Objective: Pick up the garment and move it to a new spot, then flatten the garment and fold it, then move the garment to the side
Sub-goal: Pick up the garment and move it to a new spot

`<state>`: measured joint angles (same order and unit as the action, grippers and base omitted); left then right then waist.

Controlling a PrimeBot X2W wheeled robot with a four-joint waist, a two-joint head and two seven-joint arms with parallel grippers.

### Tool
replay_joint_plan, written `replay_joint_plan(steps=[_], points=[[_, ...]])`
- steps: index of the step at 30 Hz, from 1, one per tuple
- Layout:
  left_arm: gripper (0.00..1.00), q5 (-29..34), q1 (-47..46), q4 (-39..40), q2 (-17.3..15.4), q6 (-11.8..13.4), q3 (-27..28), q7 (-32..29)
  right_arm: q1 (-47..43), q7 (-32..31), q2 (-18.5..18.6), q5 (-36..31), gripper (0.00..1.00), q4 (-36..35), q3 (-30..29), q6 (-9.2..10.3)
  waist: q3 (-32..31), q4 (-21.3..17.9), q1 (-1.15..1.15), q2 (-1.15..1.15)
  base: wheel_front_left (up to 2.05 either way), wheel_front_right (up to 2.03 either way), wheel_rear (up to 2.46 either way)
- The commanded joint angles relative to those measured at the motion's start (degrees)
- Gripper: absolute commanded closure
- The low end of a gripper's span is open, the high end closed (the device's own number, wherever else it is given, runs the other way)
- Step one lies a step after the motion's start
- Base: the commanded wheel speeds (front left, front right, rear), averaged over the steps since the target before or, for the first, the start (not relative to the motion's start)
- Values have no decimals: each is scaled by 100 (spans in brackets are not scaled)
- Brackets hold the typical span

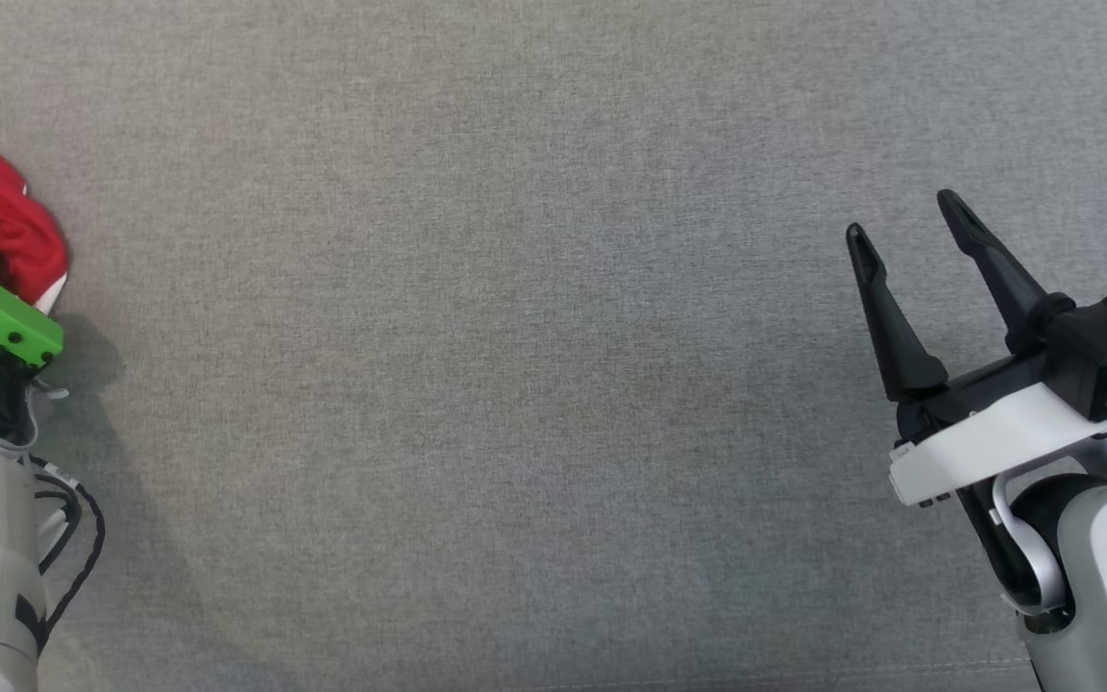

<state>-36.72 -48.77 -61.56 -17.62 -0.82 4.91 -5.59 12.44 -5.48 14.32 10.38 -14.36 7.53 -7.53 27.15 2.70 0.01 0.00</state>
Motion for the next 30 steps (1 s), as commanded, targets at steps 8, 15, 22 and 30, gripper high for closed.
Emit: replay_joint_plan(steps=[8,15,22,30], points=[[100,371,-166,535,-331,-442,-395,468,-71,397,-270,182,0,559,153,9,-1107,102,-1,0,0,0,0],[100,456,-236,1980,-272,-652,-1038,302,-314,659,-531,248,0,969,84,9,-2053,-79,-1,0,0,0,0],[100,235,-153,3546,224,-665,-1717,-373,-559,698,-631,204,0,1031,-100,9,-2476,-496,-1,0,0,0,0],[100,49,28,4314,1066,-583,-2364,-820,-524,703,-716,240,0,1007,-29,9,-2451,-1360,-1,0,0,0,0]])
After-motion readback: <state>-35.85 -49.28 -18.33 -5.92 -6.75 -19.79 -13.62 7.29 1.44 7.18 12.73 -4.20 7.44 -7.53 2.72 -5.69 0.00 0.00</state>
